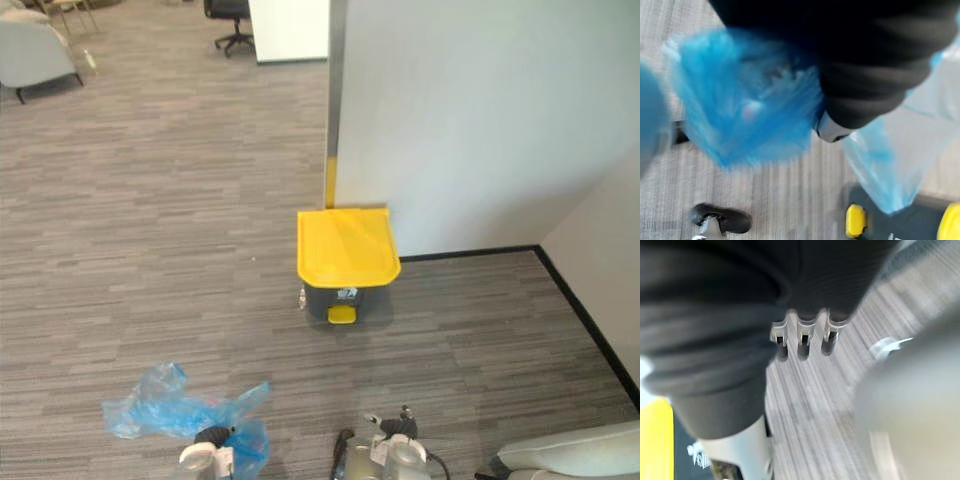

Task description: Gather rubbish on tea table into small bin, then transfer packed bag to large trash can.

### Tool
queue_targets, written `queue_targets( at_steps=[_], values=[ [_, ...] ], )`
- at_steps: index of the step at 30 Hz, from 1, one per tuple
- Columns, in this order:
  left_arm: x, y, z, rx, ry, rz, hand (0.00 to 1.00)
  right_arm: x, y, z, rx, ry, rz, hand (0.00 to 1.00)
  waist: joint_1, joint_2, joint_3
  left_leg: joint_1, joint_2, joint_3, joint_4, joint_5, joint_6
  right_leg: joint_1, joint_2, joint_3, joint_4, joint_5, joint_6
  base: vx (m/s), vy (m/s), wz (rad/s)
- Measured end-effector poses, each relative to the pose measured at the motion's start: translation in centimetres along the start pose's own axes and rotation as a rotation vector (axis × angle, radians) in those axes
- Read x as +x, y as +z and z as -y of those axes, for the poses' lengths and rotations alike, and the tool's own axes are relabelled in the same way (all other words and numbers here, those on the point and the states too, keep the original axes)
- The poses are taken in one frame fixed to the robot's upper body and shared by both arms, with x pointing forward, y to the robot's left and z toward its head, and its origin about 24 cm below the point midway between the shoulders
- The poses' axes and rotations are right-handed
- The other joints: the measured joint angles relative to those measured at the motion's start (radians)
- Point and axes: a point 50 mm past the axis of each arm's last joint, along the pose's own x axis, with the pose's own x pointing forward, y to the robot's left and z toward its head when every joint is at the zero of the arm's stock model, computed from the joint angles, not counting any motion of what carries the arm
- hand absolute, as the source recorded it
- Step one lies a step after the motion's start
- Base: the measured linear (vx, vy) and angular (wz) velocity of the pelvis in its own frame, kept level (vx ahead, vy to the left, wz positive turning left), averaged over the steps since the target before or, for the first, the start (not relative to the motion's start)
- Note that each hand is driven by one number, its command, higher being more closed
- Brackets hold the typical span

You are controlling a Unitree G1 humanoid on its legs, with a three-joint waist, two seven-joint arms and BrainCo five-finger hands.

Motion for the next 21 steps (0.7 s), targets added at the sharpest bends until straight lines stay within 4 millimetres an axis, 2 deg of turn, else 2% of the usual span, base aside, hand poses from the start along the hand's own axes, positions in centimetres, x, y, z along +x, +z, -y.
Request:
queue_targets(
  at_steps=[1, 2, 3, 4, 5, 6, 7, 8, 9, 10, 11, 12, 14, 15, 17, 19, 20, 21],
  values=[
    [0.0, 0.3, 0.1, 0.012, -0.013, 0.011, 1.00, 0.0, -0.1, -0.1, -0.003, 0.004, -0.003, 0.00, -0.014, -0.002, 0.002, -0.055, 0.025, -0.037, 0.144, -0.001, -0.002, 0.045, 0.002, -0.020, -0.026, -0.015, 0.006, 0.34, -0.195, 0.50],
    [0.0, 0.6, 0.4, 0.023, -0.025, 0.027, 1.00, -0.1, -0.2, -0.2, -0.008, 0.009, -0.007, 0.00, -0.020, -0.005, 0.003, -0.125, 0.047, -0.067, 0.318, 0.020, -0.039, 0.087, 0.007, -0.027, -0.062, -0.017, 0.008, 0.25, -0.146, 0.45],
    [0.0, 0.8, 0.4, 0.024, -0.027, 0.034, 1.00, -0.1, -0.4, -0.3, -0.012, 0.010, -0.011, 0.00, -0.020, -0.006, 0.004, -0.160, 0.061, -0.079, 0.405, 0.044, -0.068, 0.109, 0.014, -0.027, -0.081, -0.017, 0.008, 0.23, -0.090, -0.07],
    [0.0, 0.9, -0.1, 0.016, -0.012, 0.047, 1.00, -0.2, -0.6, -0.5, -0.030, 0.021, -0.018, 0.00, -0.001, -0.007, 0.007, -0.258, 0.109, -0.085, 0.632, 0.079, -0.098, 0.166, 0.033, -0.011, -0.125, -0.023, -0.007, 0.38, -0.030, -0.58],
    [-0.2, 0.8, -0.4, 0.005, 0.000, 0.050, 1.00, -0.3, -0.5, -1.0, -0.046, 0.038, -0.014, 0.00, 0.011, -0.002, 0.010, -0.315, 0.138, -0.072, 0.737, 0.056, -0.060, 0.213, 0.050, 0.017, -0.160, -0.033, -0.016, 0.38, 0.017, -0.72],
    [-0.2, 0.7, -0.5, 0.001, 0.003, 0.050, 1.00, -0.3, -0.6, -1.1, -0.047, 0.042, -0.017, 0.00, 0.014, -0.002, 0.010, -0.333, 0.144, -0.062, 0.749, 0.045, -0.044, 0.227, 0.052, 0.029, -0.172, -0.033, -0.015, 0.38, 0.070, -0.76],
    [-0.2, 1.0, -0.7, -0.007, 0.008, 0.065, 1.00, -0.4, -0.7, -1.4, -0.047, 0.050, -0.024, 0.00, 0.019, -0.007, 0.012, -0.369, 0.150, -0.021, 0.723, 0.019, -0.010, 0.259, 0.049, 0.061, -0.195, -0.025, -0.004, 0.30, 0.103, -0.87],
    [-0.3, 1.0, -0.8, -0.013, 0.013, 0.067, 1.00, -0.4, -0.8, -1.4, -0.049, 0.051, -0.026, 0.00, 0.027, -0.008, 0.012, -0.388, 0.146, 0.015, 0.626, 0.003, 0.012, 0.279, 0.039, 0.097, -0.212, -0.020, 0.006, 0.30, 0.129, -0.87],
    [-0.3, 1.0, -0.8, -0.015, 0.014, 0.068, 1.00, -0.4, -0.8, -1.4, -0.047, 0.049, -0.026, 0.00, 0.029, -0.008, 0.011, -0.398, 0.143, 0.020, 0.579, 0.002, 0.015, 0.288, 0.037, 0.108, -0.219, -0.017, 0.011, 0.24, 0.144, -0.82],
    [-0.2, 1.1, -0.8, -0.017, 0.016, 0.069, 1.00, -0.4, -0.8, -1.4, -0.046, 0.047, -0.029, 0.00, 0.034, -0.008, 0.011, -0.398, 0.136, 0.027, 0.467, 0.008, 0.021, 0.294, 0.031, 0.122, -0.231, -0.012, 0.021, 0.29, 0.249, -0.85],
    [-0.3, 0.9, -0.6, -0.020, 0.009, 0.063, 1.00, -0.4, -0.8, -1.3, -0.044, 0.044, -0.028, 0.00, 0.038, 0.004, 0.000, -0.391, 0.119, 0.024, 0.234, 0.088, 0.029, 0.292, 0.032, 0.149, -0.230, -0.020, 0.057, 0.30, 0.261, -0.91],
    [-0.3, 0.6, -0.7, -0.017, 0.011, 0.052, 1.00, -0.3, -0.8, -1.2, -0.040, 0.040, -0.031, 0.00, 0.040, 0.015, -0.003, -0.393, 0.111, -0.004, 0.168, 0.149, 0.001, 0.293, 0.039, 0.167, -0.228, -0.034, 0.087, 0.30, 0.264, -0.72],
    [-0.1, 1.2, -0.9, -0.023, 0.024, 0.061, 1.00, -0.5, -1.6, -0.7, -0.040, 0.027, -0.062, 0.00, 0.035, -0.042, -0.024, -0.354, 0.036, 0.012, 0.098, 0.162, 0.022, 0.297, -0.021, 0.191, -0.263, -0.007, 0.105, 0.32, 0.221, -0.10],
    [0.0, 1.2, -0.8, -0.021, 0.020, 0.063, 1.00, -0.4, -1.6, -0.4, -0.030, 0.014, -0.065, 0.00, 0.035, -0.056, -0.027, -0.340, 0.014, 0.026, 0.089, 0.154, 0.039, 0.323, -0.041, 0.193, -0.293, 0.002, 0.107, 0.27, 0.181, 0.07],
    [-0.1, 0.8, -0.9, -0.019, 0.022, 0.048, 1.00, -0.5, -1.8, -0.3, -0.032, 0.014, -0.068, 0.00, 0.038, -0.059, -0.027, -0.281, -0.005, 0.058, 0.053, 0.148, 0.047, 0.348, -0.059, 0.207, -0.293, 0.026, 0.109, 0.19, 0.159, -0.28],
    [-0.1, 0.6, -1.0, -0.018, 0.025, 0.045, 1.00, -0.5, -1.7, -0.5, -0.034, 0.018, -0.063, 0.00, 0.040, -0.047, -0.032, -0.219, -0.017, 0.074, -0.006, 0.143, 0.051, 0.340, -0.063, 0.226, -0.225, 0.035, 0.120, 0.16, 0.166, -0.39],
    [-0.1, 0.7, -0.9, -0.012, 0.022, 0.047, 1.00, -0.4, -1.4, -0.4, -0.035, 0.018, -0.057, 0.00, 0.040, -0.033, -0.028, -0.180, -0.018, 0.084, -0.047, 0.134, 0.051, 0.262, -0.063, 0.248, -0.055, 0.032, 0.125, 0.10, 0.127, -0.24],
    [-0.1, 0.7, -0.9, 0.001, 0.018, 0.049, 1.00, -0.4, -1.4, -0.5, -0.042, 0.023, -0.055, 0.00, 0.038, -0.037, -0.024, -0.160, -0.027, 0.085, -0.062, 0.122, 0.055, 0.175, -0.080, 0.252, 0.131, 0.051, 0.152, 0.09, 0.115, -0.20]
  ],
)
